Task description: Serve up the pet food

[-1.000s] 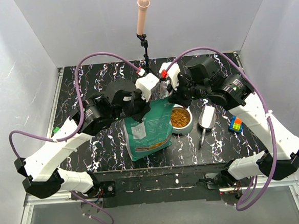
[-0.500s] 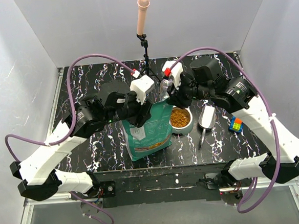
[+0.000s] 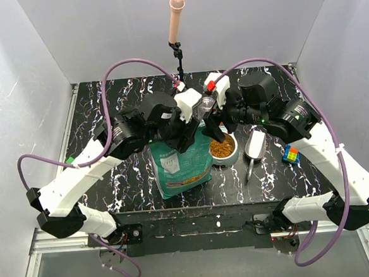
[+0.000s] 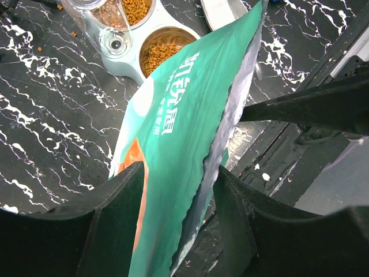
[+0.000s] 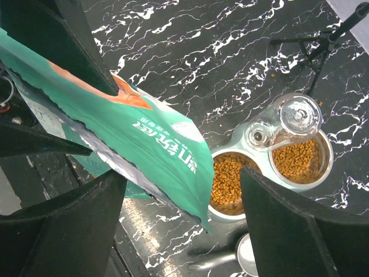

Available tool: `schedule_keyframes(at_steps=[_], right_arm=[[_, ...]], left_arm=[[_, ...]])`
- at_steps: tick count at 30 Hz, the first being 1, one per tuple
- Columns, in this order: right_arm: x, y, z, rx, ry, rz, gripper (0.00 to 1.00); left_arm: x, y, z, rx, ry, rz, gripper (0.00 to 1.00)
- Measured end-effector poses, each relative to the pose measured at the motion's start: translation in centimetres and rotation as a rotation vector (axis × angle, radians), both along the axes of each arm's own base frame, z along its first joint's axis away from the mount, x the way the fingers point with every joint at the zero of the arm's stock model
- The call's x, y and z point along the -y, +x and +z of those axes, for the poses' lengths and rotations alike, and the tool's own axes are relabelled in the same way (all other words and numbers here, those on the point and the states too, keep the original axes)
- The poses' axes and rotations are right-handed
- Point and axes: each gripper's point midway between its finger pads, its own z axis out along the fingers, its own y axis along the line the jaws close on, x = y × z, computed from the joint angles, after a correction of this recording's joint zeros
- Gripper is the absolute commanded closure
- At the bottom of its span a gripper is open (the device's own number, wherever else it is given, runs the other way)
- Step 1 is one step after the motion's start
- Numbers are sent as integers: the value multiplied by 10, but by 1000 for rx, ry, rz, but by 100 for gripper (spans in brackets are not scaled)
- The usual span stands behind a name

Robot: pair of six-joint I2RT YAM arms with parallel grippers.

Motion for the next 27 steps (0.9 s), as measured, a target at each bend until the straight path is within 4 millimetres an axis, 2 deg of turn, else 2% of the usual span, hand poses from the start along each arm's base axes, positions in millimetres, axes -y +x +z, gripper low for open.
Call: schedule_keyframes(at_steps=[5,10,13,15,18,21,24,27], right_arm=[[5,-2,3,-13,21,-38,13],[14,-13,18,-26,80,-70,12],[21,-22,31,-40,136,-99,11],[30,-25,43,-60,192,-171,11],[53,-21,70,-59,298,-349,11],[92,-17,100,-26,444,-569,10],[136,-24,141,67,573,-710,10],[180,-34,184,161,703,-829,10]], left_arm=[[2,2,1,0,3,2,37],[1,0,19,8,-39,14,16],[0,0,30,11,-73,32,6],[-3,0,41,22,-99,49,2],[-11,1,72,64,-158,84,2],[-26,3,124,156,-271,137,2],[-55,4,175,269,-397,227,2],[-94,0,215,379,-509,320,2]])
